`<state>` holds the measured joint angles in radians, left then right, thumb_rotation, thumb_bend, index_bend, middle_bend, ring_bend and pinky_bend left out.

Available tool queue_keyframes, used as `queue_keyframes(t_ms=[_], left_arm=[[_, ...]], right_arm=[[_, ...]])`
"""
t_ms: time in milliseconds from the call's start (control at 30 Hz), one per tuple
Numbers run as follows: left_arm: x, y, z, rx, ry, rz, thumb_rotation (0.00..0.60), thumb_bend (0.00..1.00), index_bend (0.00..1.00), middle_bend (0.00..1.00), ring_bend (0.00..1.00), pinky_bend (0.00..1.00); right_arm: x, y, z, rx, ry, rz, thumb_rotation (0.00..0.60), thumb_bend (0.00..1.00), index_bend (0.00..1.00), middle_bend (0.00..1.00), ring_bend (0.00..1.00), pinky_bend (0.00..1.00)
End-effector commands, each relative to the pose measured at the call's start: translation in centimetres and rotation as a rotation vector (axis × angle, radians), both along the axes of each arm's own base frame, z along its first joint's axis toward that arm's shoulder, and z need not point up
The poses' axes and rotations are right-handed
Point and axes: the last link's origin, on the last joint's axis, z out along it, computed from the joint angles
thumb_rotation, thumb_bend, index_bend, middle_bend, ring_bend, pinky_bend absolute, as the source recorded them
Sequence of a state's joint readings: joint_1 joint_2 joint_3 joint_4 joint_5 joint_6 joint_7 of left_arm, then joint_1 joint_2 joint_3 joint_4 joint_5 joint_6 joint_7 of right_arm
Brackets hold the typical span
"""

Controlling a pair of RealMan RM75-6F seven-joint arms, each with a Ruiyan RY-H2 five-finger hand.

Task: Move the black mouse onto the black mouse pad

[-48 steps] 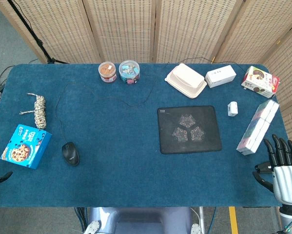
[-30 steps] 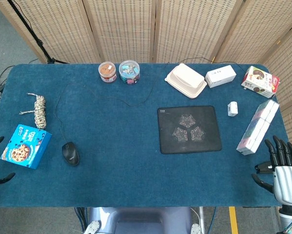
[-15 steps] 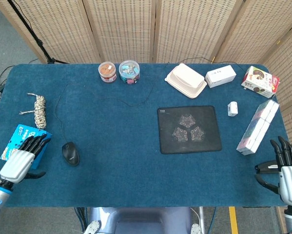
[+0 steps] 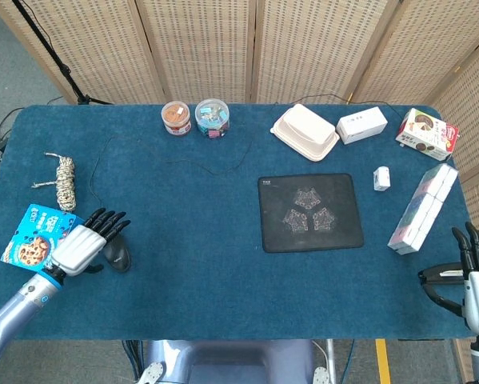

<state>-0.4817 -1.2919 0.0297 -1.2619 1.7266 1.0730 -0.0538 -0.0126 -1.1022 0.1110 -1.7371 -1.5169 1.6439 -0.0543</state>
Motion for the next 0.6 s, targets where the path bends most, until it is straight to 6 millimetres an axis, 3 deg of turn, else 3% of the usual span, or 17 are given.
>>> queue_keyframes(t_ms=[33,233,400,600], left_arm=[[0.4,0.4,-0.3,-0.012,0.050,-0.026,0.600,0.03,0.00,0.00,0.00,0.00],[0.1,0.6,-0.4,-0.009,0.091,-0.024,0.600,0.03,0.00,0.00,0.00,0.00],[-0.1,0.6,-1.2,-0.025,0.110,-0.024,0.600,0.04,0.01,0.00,0.00,0.08],[0.1,0.6,-2.3,-0.045,0.119,-0.042,0.600,0.05,0.15,0.07,0.07,0.15]], right_arm=[[-0.1,0.0,0.1,-0.003,-0.002,-0.008,0.600,0.00,0.00,0.00,0.00,0.00],[-0.2,0.0,0.4,-0.009,-0.016,-0.015,0.600,0.00,0.00,0.00,0.00,0.00],[-0.3,0.1,0.5,-0.011,-0.025,-0.015,0.600,0.00,0.00,0.00,0.00,0.00],[-0.4,0.1,0.6,-0.008,-0.031,-0.017,0.600,0.00,0.00,0.00,0.00,0.00]])
